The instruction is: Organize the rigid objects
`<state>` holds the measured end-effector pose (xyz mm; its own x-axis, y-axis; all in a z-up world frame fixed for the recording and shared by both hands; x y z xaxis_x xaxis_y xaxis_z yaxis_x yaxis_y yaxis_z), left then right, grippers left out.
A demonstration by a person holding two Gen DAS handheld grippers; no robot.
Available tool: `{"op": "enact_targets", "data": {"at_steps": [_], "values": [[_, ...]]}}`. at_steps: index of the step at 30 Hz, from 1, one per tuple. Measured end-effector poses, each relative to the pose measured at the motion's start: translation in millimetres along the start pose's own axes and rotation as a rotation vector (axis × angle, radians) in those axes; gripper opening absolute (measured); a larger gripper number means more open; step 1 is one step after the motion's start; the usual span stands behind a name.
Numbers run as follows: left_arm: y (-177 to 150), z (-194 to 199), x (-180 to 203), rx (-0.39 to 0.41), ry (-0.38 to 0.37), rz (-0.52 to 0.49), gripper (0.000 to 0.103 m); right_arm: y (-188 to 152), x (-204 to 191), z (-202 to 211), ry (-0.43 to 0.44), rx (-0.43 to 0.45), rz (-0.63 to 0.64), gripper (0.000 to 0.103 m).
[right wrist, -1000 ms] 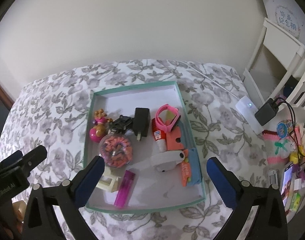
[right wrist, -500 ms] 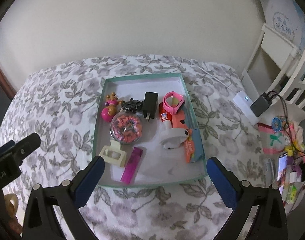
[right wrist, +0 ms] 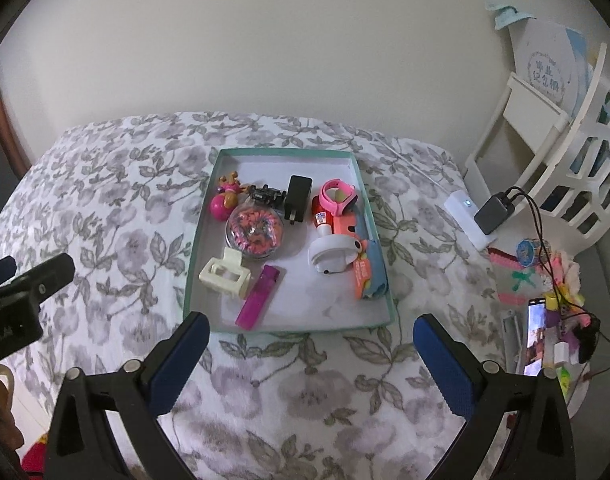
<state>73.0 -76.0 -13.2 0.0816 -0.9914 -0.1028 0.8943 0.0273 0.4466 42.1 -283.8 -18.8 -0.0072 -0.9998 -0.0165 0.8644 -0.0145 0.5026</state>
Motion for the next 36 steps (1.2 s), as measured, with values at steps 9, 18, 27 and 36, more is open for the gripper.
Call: {"op": "enact_targets", "data": {"at_steps": [9, 18, 27, 36], "values": [[-17.2, 6.2, -6.7, 0.014, 0.008, -0.022, 0.103, -8.2, -6.9, 17.4, 0.001, 0.041, 0.016, 0.103], [-25.2, 4.7, -9.9, 0.009, 0.014, -0.045, 0.103, -13.1, -2.1, 25.6, 0.004, 0.058, -0.004, 0.103], [-26.1, 6.4, -7.4, 0.019, 0.019, -0.061, 0.103, -15.2, -1.3, 23.7, 0.010, 0.047, -0.006, 0.103], [-24.3, 7.2, -9.8, 0.022, 0.018, -0.051, 0.103, -14.6, -1.5, 23.7, 0.008, 0.049, -0.006, 0.103]]}}
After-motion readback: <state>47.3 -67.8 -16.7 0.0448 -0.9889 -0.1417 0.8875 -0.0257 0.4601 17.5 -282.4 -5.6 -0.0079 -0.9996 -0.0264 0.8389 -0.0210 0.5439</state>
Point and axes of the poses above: each gripper's, at about its wrist camera, not at the fingertips, and z roughly against the way its jaws point, x to its right, y to its top, the point moved 10 cm from there along -z, roughly the way its jaws point, and after that the axes turned 8 degrees about y, right-handed, at the moved point
